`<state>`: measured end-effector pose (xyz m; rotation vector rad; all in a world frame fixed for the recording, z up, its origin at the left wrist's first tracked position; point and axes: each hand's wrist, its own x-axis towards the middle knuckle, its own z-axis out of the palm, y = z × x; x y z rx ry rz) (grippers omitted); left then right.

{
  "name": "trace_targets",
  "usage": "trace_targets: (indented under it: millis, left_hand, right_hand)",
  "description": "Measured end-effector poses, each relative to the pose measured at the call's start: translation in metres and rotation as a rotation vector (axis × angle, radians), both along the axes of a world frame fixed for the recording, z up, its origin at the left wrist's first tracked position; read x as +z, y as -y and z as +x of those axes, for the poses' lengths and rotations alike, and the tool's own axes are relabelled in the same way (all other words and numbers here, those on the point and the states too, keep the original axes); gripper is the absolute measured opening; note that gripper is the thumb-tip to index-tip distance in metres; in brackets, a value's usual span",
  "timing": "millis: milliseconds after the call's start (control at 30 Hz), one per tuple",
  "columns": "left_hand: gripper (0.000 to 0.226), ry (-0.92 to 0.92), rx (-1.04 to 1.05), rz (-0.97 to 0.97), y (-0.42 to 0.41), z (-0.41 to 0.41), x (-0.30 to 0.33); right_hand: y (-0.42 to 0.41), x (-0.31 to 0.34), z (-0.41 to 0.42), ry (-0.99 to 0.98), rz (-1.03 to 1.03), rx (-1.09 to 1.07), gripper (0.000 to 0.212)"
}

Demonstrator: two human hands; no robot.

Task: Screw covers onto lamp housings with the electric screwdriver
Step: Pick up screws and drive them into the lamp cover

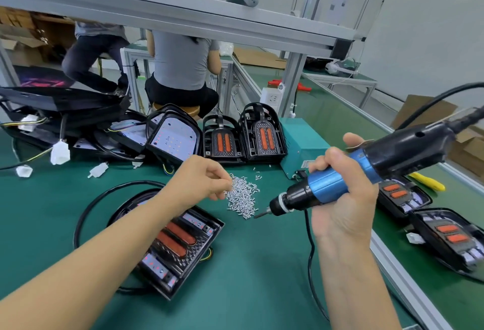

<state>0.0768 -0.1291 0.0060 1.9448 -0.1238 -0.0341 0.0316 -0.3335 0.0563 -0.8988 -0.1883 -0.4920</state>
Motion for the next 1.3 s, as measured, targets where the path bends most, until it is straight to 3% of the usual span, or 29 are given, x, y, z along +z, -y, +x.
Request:
trace_targets:
  millis: [200,467,667,1033,1133,1300]
  left_hand:
    - [0.011,-0.105,0.107,-0.487,-0.015,-0.040,0.002]
    - [0.019,-0.092,0.177,-0.691,-0.044,-0.086,-0.007]
    - [0.027,-0.051,0.222,-0.612,-0.059,-0.104,-0.008]
    - [0.022,0.000,0.248,-0.573,-0.080,-0.115,-0.012]
    - [0.023,0.036,0.260,-0.400,-0.087,-0.115,-0.012]
    - [0.016,0.157,0.509,-0.075,-0.109,-0.111,-0.023]
  right_hand:
    - [-0.027,0.015,-0.007,0.075,0.103,0.096,0.028]
    - [-0.075,0.028,-0.017,0.110,0.211,0.214,0.023]
    - [-0.101,0.029,-0.023,0.102,0.199,0.250,0.023]
    - [-0.126,0.026,-0.029,0.102,0.147,0.287,0.023]
    - [-0.132,0.024,-0.027,0.106,0.143,0.295,0.024]
    - [-0.144,0.010,-0.022,0.084,0.082,0.295,0.028]
